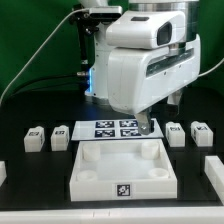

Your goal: Assemble one leg

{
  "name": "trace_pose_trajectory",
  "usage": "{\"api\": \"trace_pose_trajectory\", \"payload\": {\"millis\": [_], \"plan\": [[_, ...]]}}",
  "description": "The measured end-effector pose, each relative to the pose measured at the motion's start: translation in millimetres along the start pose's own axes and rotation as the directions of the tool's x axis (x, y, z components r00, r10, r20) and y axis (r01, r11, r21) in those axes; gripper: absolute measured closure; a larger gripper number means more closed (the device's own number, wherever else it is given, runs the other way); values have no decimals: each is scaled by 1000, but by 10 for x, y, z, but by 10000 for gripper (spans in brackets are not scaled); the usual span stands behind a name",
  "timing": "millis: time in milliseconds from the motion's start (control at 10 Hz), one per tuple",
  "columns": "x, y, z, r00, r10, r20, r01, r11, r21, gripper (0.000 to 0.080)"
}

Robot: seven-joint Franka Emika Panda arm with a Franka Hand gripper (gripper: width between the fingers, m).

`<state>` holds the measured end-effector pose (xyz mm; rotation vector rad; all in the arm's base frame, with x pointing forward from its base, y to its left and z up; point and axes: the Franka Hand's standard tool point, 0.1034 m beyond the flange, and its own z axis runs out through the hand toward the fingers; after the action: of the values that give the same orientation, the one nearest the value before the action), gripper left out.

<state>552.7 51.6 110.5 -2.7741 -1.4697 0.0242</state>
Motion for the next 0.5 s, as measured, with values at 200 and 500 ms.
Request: {"api": "trace_pose_trajectory", "payload": {"millis": [200,500], "plan": [[-436,-305,136,966,-258,0,258,966,-4,150],[-880,-622,450,874,-485,-10,485,875,-10,150]]}}
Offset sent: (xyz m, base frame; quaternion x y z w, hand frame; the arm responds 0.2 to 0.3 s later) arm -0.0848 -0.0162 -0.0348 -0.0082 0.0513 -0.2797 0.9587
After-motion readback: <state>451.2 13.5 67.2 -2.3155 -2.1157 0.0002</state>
